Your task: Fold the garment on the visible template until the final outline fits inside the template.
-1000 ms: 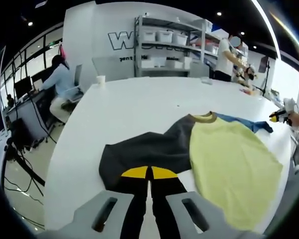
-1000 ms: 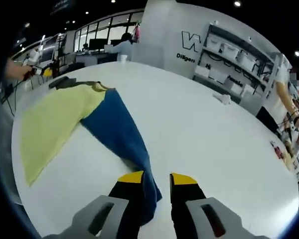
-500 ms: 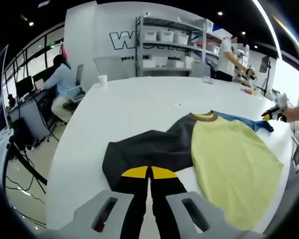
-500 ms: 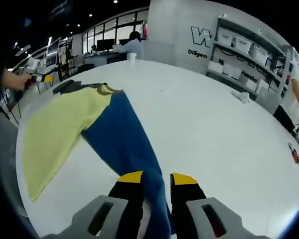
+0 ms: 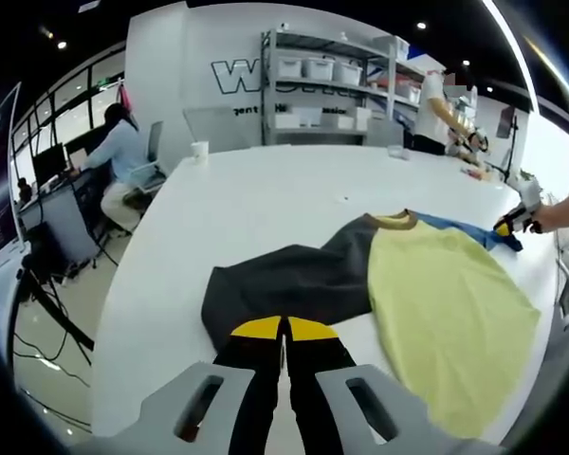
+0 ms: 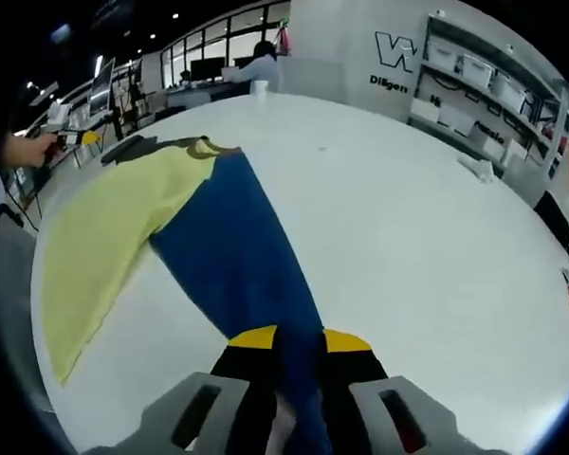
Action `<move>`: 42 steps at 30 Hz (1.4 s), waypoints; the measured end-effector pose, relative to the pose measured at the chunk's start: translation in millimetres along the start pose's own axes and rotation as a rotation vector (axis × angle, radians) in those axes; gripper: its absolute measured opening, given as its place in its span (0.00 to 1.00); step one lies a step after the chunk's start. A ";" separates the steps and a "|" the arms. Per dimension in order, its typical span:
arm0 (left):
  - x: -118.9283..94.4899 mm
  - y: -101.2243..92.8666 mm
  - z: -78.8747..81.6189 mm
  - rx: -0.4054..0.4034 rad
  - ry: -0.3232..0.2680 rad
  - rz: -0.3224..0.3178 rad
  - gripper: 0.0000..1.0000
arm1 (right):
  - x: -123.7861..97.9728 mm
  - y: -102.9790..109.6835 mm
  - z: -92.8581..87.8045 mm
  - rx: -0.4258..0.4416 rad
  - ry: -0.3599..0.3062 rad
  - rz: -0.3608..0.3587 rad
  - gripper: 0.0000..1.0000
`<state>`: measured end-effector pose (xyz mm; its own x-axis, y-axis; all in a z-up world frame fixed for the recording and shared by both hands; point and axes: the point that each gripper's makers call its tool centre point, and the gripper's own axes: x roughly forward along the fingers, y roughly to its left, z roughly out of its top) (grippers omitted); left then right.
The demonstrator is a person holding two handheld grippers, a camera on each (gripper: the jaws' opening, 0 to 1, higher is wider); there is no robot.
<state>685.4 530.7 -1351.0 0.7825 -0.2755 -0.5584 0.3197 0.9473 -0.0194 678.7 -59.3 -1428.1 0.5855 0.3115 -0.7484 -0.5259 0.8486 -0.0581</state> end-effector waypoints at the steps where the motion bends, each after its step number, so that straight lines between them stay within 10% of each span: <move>1: -0.1 0.4 -0.1 -0.001 0.000 0.000 0.00 | -0.2 -0.1 0.1 0.000 0.002 0.001 0.05; 31: -4.6 1.5 -1.8 -0.010 -0.003 0.010 0.00 | -0.5 0.5 -4.2 -0.005 0.047 0.042 0.00; 42: -9.3 0.4 -3.3 -0.010 -0.002 0.012 0.00 | 9.5 16.6 -3.8 -0.185 0.096 0.122 0.10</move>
<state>676.4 534.1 -1348.6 0.7876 -0.2641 -0.5567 0.3048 0.9522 -0.0205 673.2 -43.9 -1438.7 0.4537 0.3574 -0.8164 -0.6984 0.7116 -0.0766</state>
